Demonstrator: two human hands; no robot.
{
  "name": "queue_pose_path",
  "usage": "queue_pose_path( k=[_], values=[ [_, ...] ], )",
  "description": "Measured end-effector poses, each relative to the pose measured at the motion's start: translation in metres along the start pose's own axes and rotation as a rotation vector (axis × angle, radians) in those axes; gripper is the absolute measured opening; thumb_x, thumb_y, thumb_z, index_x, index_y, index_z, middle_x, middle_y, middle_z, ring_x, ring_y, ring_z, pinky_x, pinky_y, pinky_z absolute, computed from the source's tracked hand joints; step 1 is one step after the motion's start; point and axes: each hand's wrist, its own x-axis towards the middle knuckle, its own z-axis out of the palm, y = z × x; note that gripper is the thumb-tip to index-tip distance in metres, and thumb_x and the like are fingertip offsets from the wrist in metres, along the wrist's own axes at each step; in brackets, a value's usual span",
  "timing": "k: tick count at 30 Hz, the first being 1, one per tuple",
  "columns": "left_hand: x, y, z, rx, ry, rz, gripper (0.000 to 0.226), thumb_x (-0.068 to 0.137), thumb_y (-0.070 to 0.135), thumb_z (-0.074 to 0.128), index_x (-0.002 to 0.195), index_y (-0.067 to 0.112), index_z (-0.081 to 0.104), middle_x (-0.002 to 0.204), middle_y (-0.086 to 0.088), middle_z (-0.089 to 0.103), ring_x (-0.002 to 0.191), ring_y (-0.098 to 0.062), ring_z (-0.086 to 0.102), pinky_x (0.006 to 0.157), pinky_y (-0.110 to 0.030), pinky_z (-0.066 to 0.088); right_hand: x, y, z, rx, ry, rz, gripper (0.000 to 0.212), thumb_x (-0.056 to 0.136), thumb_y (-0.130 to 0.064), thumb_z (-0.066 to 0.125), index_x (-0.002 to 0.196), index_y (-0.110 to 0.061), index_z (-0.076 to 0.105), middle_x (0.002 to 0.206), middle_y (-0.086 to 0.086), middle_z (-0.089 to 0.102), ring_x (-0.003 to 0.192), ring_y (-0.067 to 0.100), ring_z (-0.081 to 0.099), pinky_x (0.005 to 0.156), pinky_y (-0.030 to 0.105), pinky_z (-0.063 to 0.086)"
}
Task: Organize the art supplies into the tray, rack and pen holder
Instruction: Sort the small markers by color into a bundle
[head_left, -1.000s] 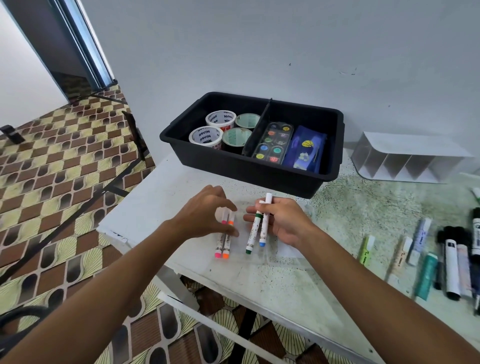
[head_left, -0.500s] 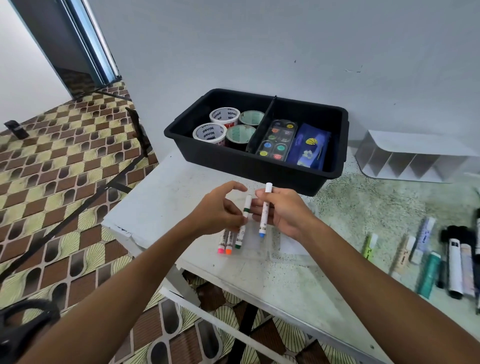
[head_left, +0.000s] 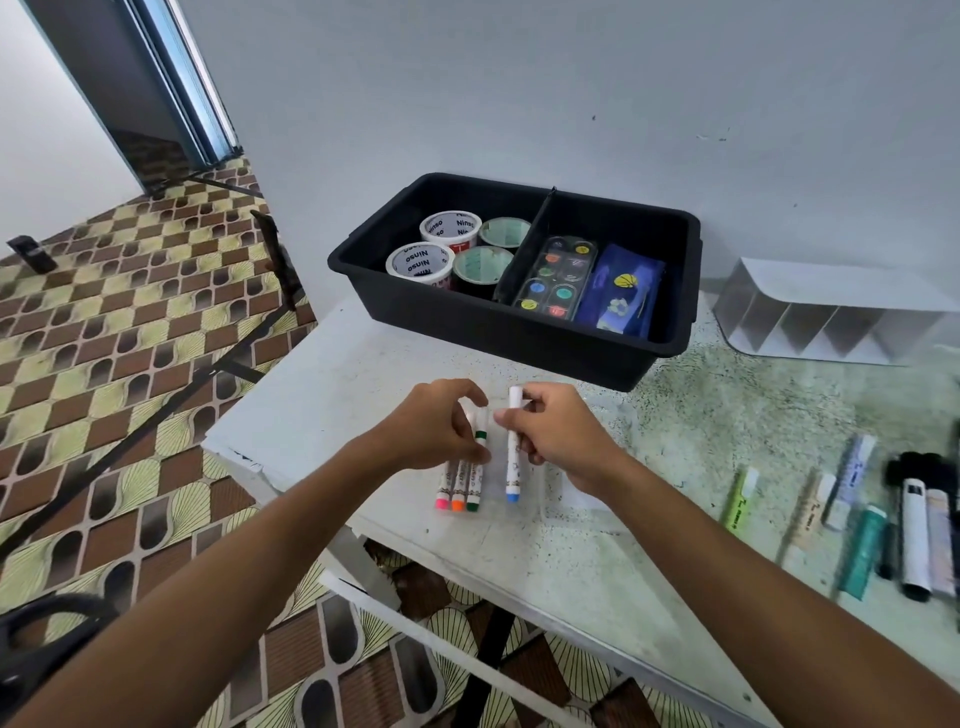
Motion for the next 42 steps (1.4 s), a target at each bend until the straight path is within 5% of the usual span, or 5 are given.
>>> queue_pose_path(
  k=[19,22,26,34,42],
  values=[
    [-0.003,-0.021,-0.005,0.142,0.106,0.184,0.046,0.076,0.038,0.078,0.115,0.018,0.065,0.093,0.008,0.060,0.078,-0.008,0.052,0.066,-0.020,0.040,0.009,0.007,0.007,-0.354,0.034,-0.044,0.033,0.085,-0.003,0.068,0.117,-0.005,0.058,0.075,0.014,0.066,0.046,0.012,0.060,0.044,0.020,0.050],
    [-0.010,-0.026,-0.007,0.213,0.096,0.273,0.052,0.075,0.045,0.075,0.119,0.020,0.065,0.113,0.005,0.061,0.103,-0.011,0.052,0.085,-0.026,0.047,0.007,0.006,0.004,-0.534,0.037,-0.149,0.035,0.082,-0.015,0.073,0.115,-0.007,0.064,0.090,0.004,0.064,0.071,0.012,0.061,0.061,0.026,0.054],
    [-0.015,-0.037,-0.004,0.322,-0.001,0.311,0.069,0.073,0.057,0.072,0.132,0.025,0.057,0.146,0.006,0.044,0.141,-0.014,0.025,0.109,-0.031,0.028,0.004,0.008,-0.003,-0.722,-0.062,-0.188,0.057,0.073,-0.031,0.080,0.125,-0.014,0.062,0.120,0.001,0.058,0.113,0.020,0.049,0.092,0.041,0.046],
    [-0.016,-0.052,0.004,0.291,-0.036,0.325,0.088,0.064,0.081,0.054,0.135,0.029,0.053,0.151,0.006,0.037,0.142,-0.005,0.015,0.111,-0.032,0.025,0.000,0.016,0.003,-0.746,-0.071,-0.269,0.058,0.075,-0.036,0.078,0.126,-0.015,0.061,0.127,0.000,0.058,0.119,0.019,0.043,0.094,0.037,0.042],
    [-0.012,-0.057,0.006,0.335,-0.029,0.352,0.072,0.074,0.053,0.073,0.137,0.028,0.051,0.152,0.005,0.036,0.146,-0.015,0.017,0.112,-0.038,0.028,-0.006,0.013,0.000,-0.907,-0.186,-0.314,0.077,0.073,-0.052,0.075,0.136,-0.016,0.051,0.147,-0.001,0.041,0.130,0.019,0.032,0.102,0.037,0.032]
  ],
)
